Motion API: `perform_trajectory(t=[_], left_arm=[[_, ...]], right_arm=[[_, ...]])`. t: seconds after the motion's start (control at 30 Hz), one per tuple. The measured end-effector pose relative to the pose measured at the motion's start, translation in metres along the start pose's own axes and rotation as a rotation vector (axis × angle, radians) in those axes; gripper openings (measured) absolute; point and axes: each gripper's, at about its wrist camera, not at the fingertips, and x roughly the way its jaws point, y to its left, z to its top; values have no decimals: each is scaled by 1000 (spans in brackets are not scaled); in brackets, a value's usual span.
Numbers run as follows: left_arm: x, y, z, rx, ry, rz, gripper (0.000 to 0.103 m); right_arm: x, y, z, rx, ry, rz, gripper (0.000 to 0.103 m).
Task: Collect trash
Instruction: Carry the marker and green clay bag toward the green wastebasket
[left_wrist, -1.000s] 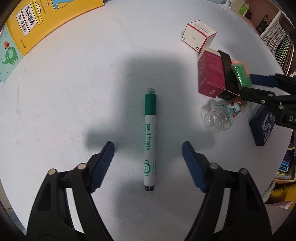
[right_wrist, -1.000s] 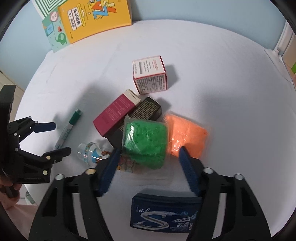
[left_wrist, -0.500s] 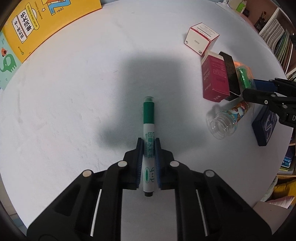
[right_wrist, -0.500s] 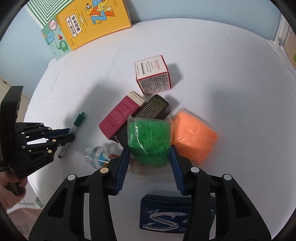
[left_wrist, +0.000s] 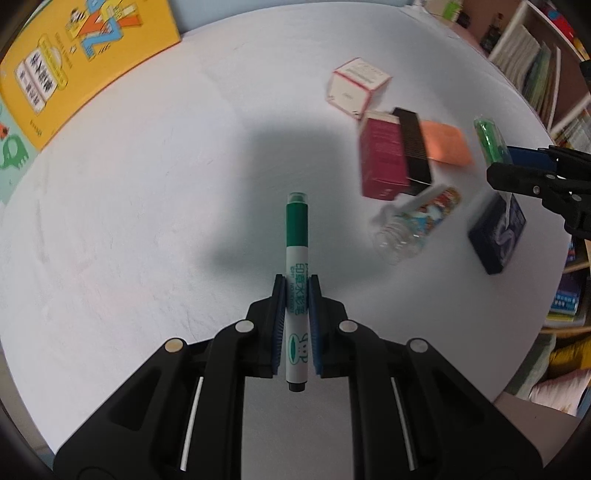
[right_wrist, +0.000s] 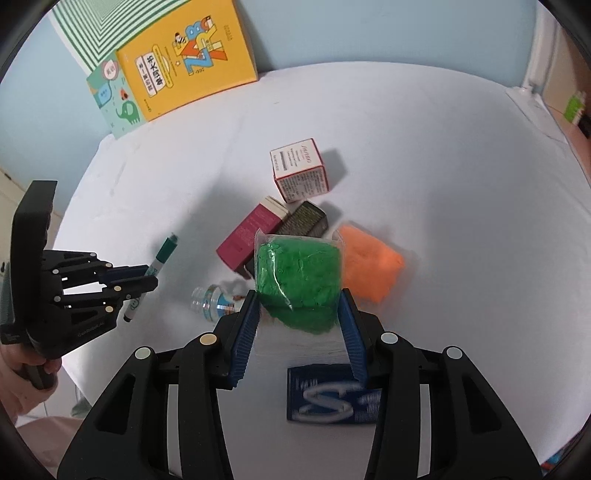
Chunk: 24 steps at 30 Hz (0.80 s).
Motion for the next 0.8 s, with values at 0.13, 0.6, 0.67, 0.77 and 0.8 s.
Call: perform_trajectory(t=[0.13,0.6,0.67,0.77,0.8], left_arm=[[-10,-17,7,87,-16,-6,11],[-23,-101,5,530,-37,-127,11],[-24,-119,1,588,-37,-147,11],[-28,-149,-8,673,-37,-180,11],[-29,-160,-12,705,-39,-189,11]], right_arm=[[-21,-2,-17,41,-24,-33,45],[-92,-18,-127,426,-135,-245,45],[-104,-18,-149,479,-146,-270,45],[-117,-19,-177,544,-155,-305,45],[-122,-20,-189,573,-159,-318,45]])
